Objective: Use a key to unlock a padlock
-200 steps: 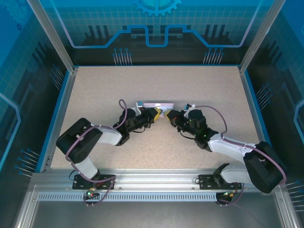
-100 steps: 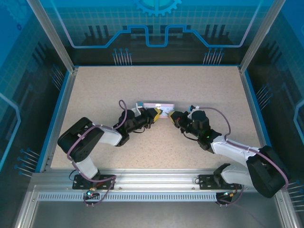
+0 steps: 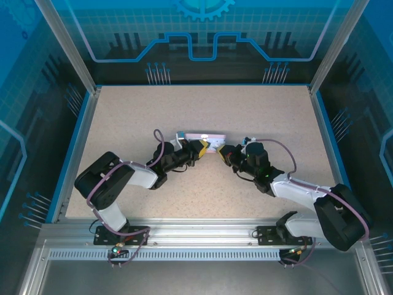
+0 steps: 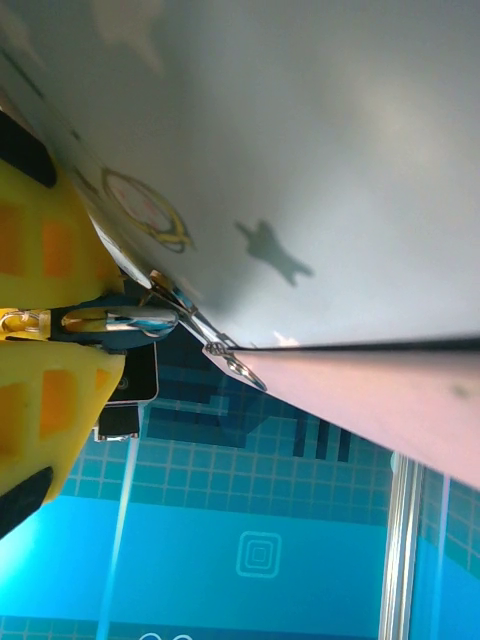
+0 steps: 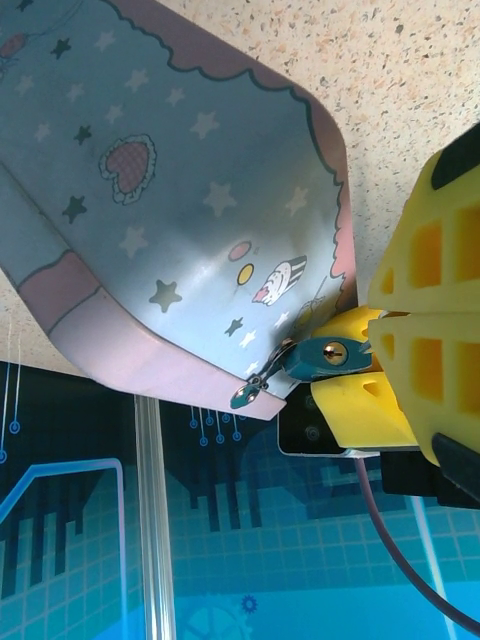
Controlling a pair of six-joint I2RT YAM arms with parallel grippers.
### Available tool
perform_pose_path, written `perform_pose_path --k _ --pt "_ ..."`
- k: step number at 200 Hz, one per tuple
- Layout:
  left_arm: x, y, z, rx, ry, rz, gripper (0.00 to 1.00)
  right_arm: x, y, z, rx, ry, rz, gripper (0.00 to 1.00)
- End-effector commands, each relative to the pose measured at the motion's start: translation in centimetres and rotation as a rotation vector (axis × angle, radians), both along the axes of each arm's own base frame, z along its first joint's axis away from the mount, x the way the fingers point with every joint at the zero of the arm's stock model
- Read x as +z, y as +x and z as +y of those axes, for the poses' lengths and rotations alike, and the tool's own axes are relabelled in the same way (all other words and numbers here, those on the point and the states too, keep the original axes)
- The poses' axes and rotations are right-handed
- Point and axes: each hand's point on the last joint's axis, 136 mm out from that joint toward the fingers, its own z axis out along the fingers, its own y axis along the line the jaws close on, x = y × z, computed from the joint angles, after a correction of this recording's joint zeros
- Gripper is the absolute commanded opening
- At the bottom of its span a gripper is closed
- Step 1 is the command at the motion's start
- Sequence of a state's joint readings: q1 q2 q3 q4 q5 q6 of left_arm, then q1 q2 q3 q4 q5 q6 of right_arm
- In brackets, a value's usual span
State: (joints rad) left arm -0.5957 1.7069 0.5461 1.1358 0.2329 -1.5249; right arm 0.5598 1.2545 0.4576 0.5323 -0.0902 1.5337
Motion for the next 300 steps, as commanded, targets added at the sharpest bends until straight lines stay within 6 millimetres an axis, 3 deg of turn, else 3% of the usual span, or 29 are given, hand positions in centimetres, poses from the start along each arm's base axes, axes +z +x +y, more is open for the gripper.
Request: perform_pose_path --k 1,300 --pt "3.3 0.3 -0.2 -0.010 -0.082 -0.097 0.00 1.5 1.0 0.3 0.002 0.017 -0.035 0.00" --pt "3.4 0.0 -0.5 -0.020 -0.089 -0.104 0.00 0.8 1.8 2.2 0.026 0.012 -0.020 0.00"
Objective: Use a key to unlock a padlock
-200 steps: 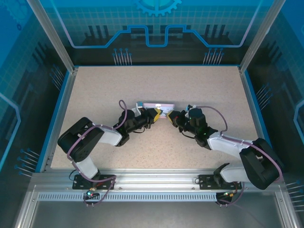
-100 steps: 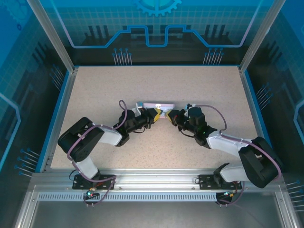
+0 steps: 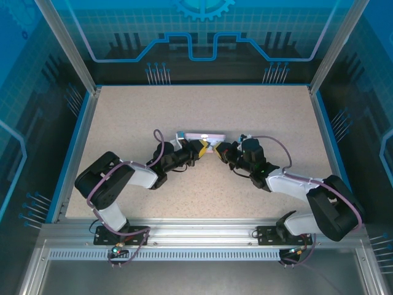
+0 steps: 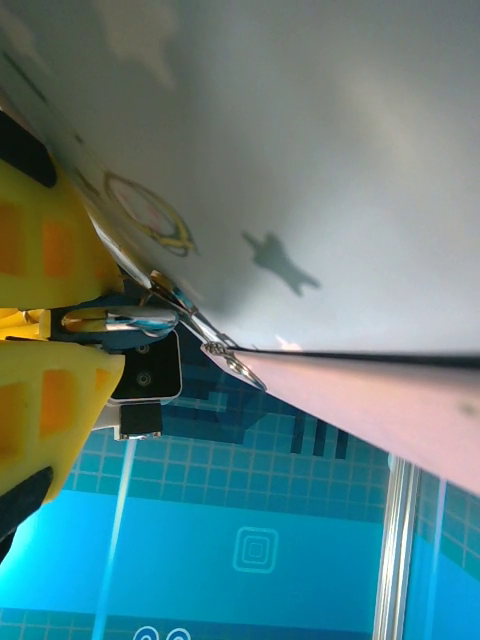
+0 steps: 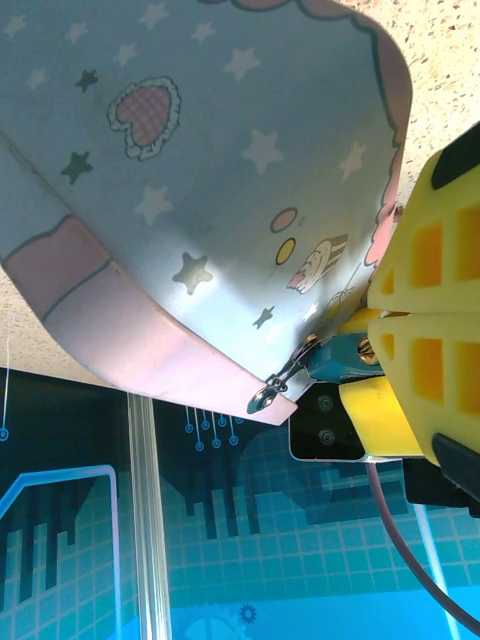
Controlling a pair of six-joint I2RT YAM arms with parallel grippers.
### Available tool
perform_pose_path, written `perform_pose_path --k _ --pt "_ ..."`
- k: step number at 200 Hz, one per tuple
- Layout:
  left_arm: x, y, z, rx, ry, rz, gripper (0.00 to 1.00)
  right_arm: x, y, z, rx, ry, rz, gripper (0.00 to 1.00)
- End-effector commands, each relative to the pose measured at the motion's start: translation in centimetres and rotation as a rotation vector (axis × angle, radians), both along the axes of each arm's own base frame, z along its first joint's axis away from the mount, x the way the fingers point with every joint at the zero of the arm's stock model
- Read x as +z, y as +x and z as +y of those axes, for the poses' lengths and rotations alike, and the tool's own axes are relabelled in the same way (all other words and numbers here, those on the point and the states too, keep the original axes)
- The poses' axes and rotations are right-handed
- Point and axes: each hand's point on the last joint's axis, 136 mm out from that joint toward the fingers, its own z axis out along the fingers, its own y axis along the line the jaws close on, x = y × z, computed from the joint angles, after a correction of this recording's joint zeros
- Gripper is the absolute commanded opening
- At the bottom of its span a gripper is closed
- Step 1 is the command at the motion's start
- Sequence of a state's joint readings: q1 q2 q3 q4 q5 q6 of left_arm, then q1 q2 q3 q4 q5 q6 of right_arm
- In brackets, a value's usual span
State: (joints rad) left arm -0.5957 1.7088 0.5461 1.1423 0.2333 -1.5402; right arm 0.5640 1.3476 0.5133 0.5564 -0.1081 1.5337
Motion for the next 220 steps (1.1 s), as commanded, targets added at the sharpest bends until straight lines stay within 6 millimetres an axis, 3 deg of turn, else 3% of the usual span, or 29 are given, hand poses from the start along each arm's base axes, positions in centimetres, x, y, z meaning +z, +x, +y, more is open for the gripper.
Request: perform_pose_path --k 1,96,164,220 --pt "3.3 0.0 -0.5 -0.020 -0.077 -0.112 0.00 1.2 0.6 0.9 0.006 0.014 -0.033 0.00" --pt "2.9 -0.4 -1.1 -0.041 -0.067 -0.106 0.00 2.4 1.4 3.5 0.040 0.039 -0.048 0.00" --pt "2.9 -0.9 -1.1 -0.052 -0.068 -0.108 0.00 1.6 2.4 3.3 0.083 -0.009 -0.073 0.00" --pt "2.7 -1.0 -1.0 -0.051 -0.068 -0.103 0.00 0.5 2.4 4.8 0.166 -0.029 -0.080 0.00"
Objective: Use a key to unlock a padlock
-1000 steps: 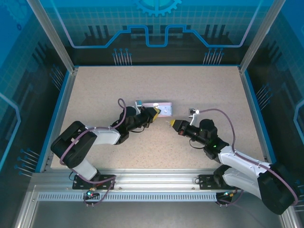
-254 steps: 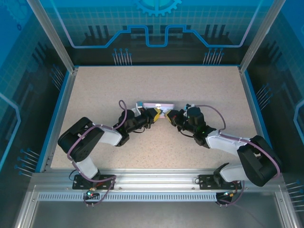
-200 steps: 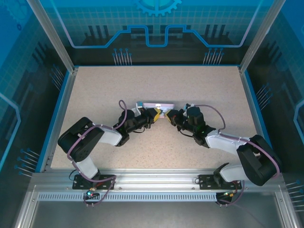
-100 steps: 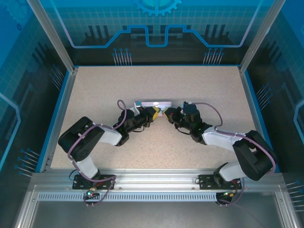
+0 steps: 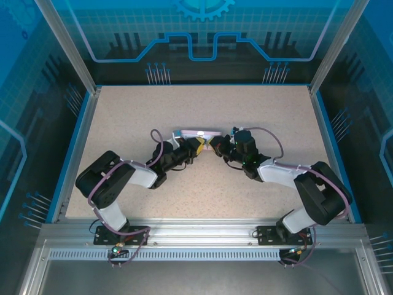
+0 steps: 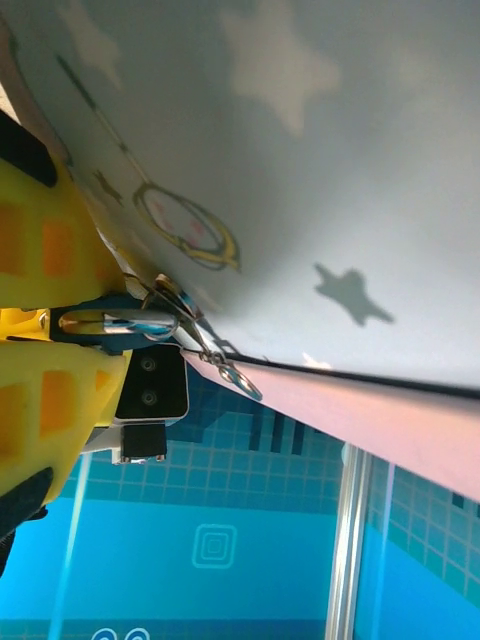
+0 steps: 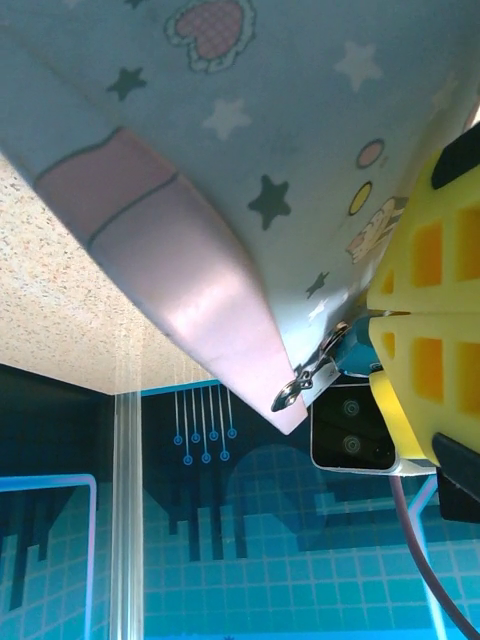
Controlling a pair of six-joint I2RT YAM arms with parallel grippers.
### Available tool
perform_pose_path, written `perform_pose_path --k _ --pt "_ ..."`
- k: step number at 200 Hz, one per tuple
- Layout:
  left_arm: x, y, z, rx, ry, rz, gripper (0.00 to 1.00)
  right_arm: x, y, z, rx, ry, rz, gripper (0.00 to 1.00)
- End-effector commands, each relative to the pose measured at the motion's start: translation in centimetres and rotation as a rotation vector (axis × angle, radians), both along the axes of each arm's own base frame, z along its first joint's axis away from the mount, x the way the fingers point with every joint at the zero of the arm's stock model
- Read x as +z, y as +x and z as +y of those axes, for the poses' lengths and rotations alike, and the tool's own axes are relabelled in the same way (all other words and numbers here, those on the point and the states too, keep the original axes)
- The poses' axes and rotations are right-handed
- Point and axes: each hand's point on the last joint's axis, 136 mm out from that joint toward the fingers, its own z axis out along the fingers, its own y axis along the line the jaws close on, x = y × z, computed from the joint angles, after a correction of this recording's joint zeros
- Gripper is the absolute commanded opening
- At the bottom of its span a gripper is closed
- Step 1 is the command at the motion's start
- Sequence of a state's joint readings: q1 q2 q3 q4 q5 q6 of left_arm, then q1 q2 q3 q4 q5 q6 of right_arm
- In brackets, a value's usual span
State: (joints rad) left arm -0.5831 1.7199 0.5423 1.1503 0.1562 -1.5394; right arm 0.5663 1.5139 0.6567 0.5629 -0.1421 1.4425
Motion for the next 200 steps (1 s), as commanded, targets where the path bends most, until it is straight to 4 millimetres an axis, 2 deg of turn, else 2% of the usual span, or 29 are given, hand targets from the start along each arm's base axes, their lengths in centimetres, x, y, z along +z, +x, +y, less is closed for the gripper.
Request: perform_pose_path --k 1,47,117,164,200 --pt "3.2 -2.4 -2.3 -0.140 -0.075 -0.106 0.00 0.7 -0.4 2.3 0.102 0.029 -0.035 0.00" --pt "3.1 -2.3 -2.3 -0.136 -0.073 -0.102 0.00 0.3 -0.3 2.9 0.097 0.069 -0.011 0.00" --pt "1.3 -2.2 -1.8 -0.113 -0.042 -0.069 0.00 0.8 -0.3 3.0 0.121 0.088 -0.011 0.00" --pt "-0.1 -1.9 -1.2 -0.084 -0.033 -0.039 0.00 1.0 -0.4 2.0 0.114 0.070 -0.018 0.27" --pt "-0.6 -1.4 -0.7 -0.062 -0.038 -0.026 0.00 0.7 -1.1 1.1 0.135 0.026 0.000 0.70"
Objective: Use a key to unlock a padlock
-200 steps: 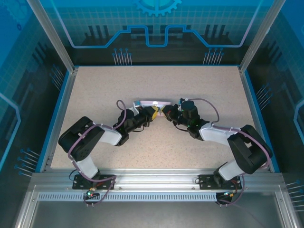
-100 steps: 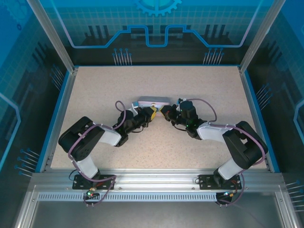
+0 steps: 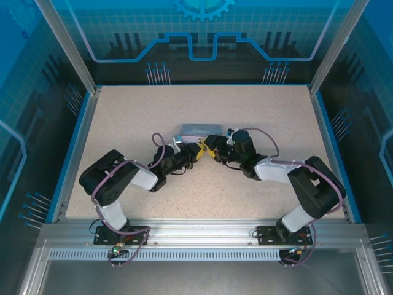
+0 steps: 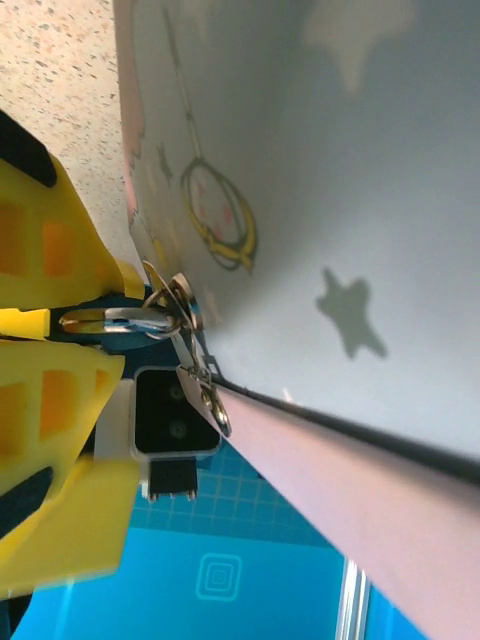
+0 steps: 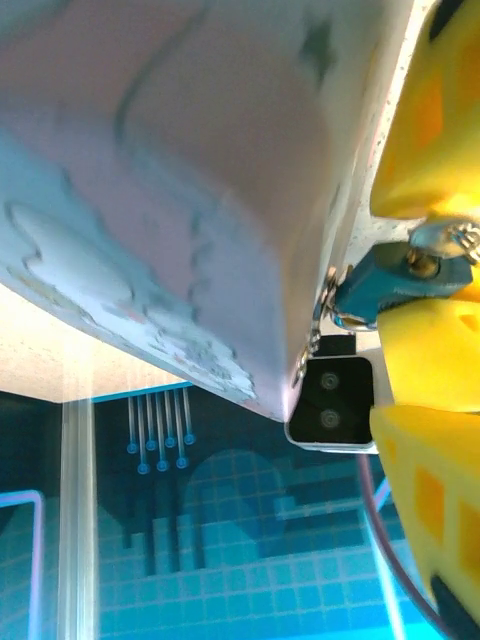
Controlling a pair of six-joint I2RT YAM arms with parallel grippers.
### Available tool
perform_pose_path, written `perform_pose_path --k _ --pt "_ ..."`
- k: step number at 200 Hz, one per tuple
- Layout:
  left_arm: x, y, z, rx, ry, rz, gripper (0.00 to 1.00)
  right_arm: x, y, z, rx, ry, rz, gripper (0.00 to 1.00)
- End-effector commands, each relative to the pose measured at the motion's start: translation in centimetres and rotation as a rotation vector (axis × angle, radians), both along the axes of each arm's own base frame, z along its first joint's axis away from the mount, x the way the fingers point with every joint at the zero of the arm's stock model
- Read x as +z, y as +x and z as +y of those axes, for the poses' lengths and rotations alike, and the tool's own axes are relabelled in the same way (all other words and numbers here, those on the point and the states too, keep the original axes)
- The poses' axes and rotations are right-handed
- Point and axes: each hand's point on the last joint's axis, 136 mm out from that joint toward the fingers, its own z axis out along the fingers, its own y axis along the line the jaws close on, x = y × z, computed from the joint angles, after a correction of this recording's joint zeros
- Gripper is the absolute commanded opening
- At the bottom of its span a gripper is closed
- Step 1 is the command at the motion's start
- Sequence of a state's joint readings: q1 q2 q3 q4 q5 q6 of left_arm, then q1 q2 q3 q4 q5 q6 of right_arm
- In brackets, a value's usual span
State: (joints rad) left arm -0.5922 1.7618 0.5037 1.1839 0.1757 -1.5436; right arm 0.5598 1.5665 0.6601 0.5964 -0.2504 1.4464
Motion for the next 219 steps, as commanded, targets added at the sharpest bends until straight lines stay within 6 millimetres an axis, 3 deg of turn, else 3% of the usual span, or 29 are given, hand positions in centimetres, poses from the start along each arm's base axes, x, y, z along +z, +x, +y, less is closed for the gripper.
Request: perform_pose_path --k 1,27,57,103,129,133,152,191,219 --pt "1.8 -0.3 -0.5 -0.034 -0.061 -0.068 0.00 1.9 -0.4 -0.1 0.043 -0.001 -0.038 0.71" --pt "2.0 0.0 -0.3 -0.026 -0.065 -0.068 0.00 1.2 -1.7 -1.7 0.074 -0.071 -0.028 0.81" --pt "2.0 0.2 -0.2 -0.024 -0.061 -0.065 0.00 0.8 -3.4 -4.4 0.112 -0.167 -0.024 0.84" --pt "2.0 0.5 -0.2 -0.031 -0.065 -0.054 0.00 3.3 -4.6 -7.0 0.274 -0.491 -0.229 0.79" --pt "2.1 0.6 -0.2 -0.042 -0.061 -0.043 0.00 4.0 -4.9 -6.8 0.402 -0.672 -0.366 0.66" --pt "2.1 0.6 -0.2 -0.042 -0.060 -0.041 0.00 5.0 -4.6 -6.3 0.416 -0.687 -0.409 0.63" --pt "2.3 0.6 -0.3 -0.054 -0.055 -0.025 0.00 5.1 -4.6 -5.4 0.493 -0.808 -0.501 0.53" --pt "2.6 0.5 -0.4 -0.082 -0.027 0.013 0.00 4.4 -4.3 -3.4 0.598 -0.945 -0.662 0.49" --pt "2.8 0.4 -0.3 -0.096 -0.013 0.039 0.00 3.1 -4.1 -2.5 0.653 -1.003 -0.680 0.44"
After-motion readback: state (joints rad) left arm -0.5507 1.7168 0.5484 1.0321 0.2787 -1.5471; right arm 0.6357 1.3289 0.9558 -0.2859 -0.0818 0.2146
